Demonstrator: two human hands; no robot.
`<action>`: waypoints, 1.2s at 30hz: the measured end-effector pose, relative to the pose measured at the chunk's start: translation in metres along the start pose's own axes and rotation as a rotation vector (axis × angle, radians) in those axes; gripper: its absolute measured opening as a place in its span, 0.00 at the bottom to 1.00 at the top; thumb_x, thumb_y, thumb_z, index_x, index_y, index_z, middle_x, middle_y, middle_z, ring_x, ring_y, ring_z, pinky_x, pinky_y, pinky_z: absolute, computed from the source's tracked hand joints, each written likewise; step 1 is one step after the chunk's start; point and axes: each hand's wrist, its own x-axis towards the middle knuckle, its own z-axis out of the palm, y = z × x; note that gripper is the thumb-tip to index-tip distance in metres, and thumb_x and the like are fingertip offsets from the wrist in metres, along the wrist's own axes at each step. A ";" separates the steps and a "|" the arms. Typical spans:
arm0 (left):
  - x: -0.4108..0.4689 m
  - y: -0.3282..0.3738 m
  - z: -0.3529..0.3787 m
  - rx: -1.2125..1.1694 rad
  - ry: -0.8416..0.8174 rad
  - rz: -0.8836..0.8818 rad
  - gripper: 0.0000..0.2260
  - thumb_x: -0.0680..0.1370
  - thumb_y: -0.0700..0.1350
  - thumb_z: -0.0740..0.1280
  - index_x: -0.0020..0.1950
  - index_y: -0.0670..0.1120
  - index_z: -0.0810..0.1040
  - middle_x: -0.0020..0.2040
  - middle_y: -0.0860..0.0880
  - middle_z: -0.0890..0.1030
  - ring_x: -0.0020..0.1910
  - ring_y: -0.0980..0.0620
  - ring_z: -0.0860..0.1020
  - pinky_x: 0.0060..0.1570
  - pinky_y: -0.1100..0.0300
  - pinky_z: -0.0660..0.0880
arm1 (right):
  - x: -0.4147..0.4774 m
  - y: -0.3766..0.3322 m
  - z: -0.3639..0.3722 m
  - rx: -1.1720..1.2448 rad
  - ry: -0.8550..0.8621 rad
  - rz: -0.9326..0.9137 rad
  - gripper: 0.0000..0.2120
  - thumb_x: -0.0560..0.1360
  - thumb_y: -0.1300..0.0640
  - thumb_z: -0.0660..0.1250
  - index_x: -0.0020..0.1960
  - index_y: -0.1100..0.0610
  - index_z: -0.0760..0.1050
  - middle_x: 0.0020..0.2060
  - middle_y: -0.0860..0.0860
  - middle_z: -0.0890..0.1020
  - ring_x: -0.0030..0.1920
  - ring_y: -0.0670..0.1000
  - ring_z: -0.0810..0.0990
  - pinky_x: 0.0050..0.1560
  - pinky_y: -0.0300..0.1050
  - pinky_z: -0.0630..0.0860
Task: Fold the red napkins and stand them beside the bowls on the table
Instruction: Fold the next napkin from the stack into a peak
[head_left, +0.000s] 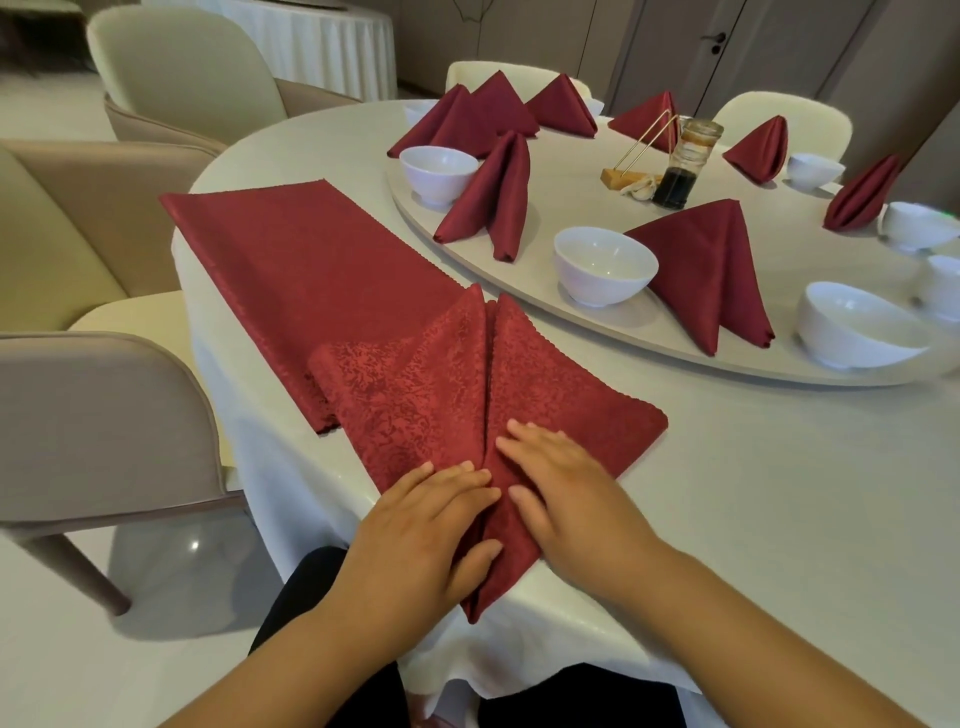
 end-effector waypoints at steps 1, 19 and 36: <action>-0.001 0.000 0.000 -0.003 0.000 0.007 0.13 0.76 0.53 0.57 0.57 0.49 0.70 0.53 0.50 0.82 0.58 0.57 0.72 0.65 0.64 0.57 | -0.001 -0.003 0.001 0.043 -0.045 0.028 0.25 0.72 0.51 0.51 0.62 0.60 0.74 0.61 0.57 0.76 0.62 0.57 0.75 0.64 0.53 0.55; 0.019 -0.025 -0.022 0.146 -0.265 -0.177 0.38 0.74 0.70 0.42 0.61 0.45 0.77 0.60 0.46 0.79 0.60 0.49 0.76 0.64 0.57 0.65 | 0.002 -0.012 -0.004 -0.043 -0.194 0.057 0.25 0.72 0.46 0.47 0.62 0.46 0.74 0.64 0.52 0.75 0.64 0.56 0.73 0.63 0.50 0.58; 0.022 -0.066 -0.054 0.035 -0.117 -0.048 0.20 0.79 0.56 0.53 0.61 0.45 0.75 0.60 0.43 0.78 0.60 0.51 0.72 0.67 0.48 0.62 | -0.003 -0.005 -0.009 0.354 -0.039 0.058 0.28 0.68 0.36 0.45 0.67 0.40 0.50 0.66 0.36 0.56 0.67 0.31 0.49 0.65 0.23 0.36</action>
